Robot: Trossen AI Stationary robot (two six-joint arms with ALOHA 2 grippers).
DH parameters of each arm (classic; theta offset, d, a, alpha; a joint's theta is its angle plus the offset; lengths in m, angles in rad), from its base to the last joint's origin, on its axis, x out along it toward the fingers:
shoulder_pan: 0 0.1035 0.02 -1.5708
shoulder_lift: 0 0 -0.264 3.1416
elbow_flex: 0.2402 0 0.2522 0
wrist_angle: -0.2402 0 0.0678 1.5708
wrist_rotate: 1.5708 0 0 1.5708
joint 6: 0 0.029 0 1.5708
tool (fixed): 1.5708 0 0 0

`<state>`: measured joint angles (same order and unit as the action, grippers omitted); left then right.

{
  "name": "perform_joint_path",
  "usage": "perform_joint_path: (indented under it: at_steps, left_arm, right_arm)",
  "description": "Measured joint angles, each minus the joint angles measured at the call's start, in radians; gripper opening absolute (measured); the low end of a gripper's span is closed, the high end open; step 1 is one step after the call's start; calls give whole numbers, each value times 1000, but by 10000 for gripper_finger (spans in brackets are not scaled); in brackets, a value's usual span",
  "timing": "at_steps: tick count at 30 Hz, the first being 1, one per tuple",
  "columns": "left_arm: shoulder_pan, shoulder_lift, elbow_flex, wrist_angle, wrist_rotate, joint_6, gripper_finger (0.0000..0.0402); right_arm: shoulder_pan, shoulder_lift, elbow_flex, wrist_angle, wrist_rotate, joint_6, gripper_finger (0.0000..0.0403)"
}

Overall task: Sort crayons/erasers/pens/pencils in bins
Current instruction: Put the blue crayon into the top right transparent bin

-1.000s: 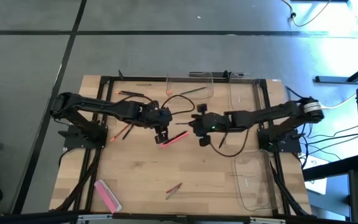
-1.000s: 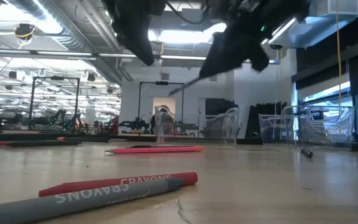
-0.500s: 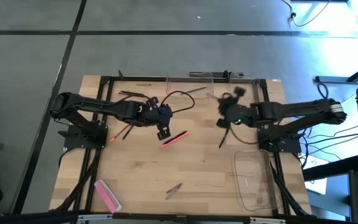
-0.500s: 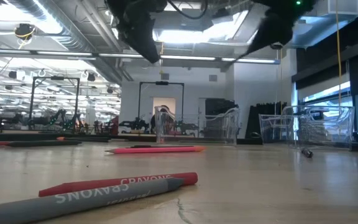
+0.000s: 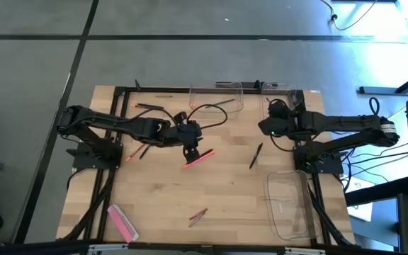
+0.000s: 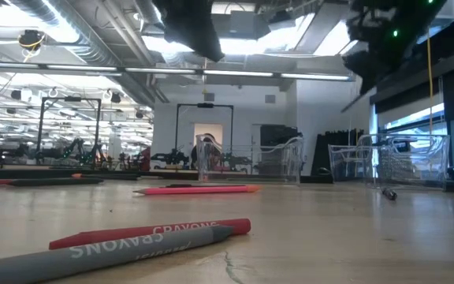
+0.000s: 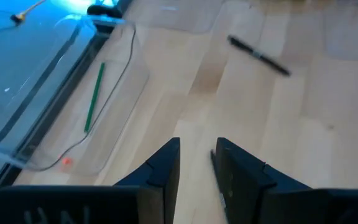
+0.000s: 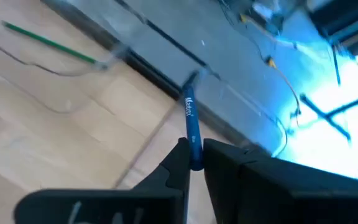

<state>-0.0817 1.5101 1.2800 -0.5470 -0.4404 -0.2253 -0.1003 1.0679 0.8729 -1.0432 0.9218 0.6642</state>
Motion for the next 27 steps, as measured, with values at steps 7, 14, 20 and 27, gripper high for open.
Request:
perform_joint_path:
  at_steps: [7, 14, 20, 27]
  left_arm:
    - [-7, 0, 0, 10, 0, 0, 96]
    - [-7, 0, 0, 10, -1, 0, 96]
    - [-7, 0, 0, 10, 0, -1, 96]
    - [-7, 0, 0, 10, 0, -2, 96]
  right_arm:
    - [-137, 0, -93, 25, -127, 35, 40]
    - [-247, 1, -160, 110, -243, -32, 40]
    - [-322, 5, -201, 235, -349, -115, 40]
    - [-377, 47, -212, 271, -348, -128, 40]
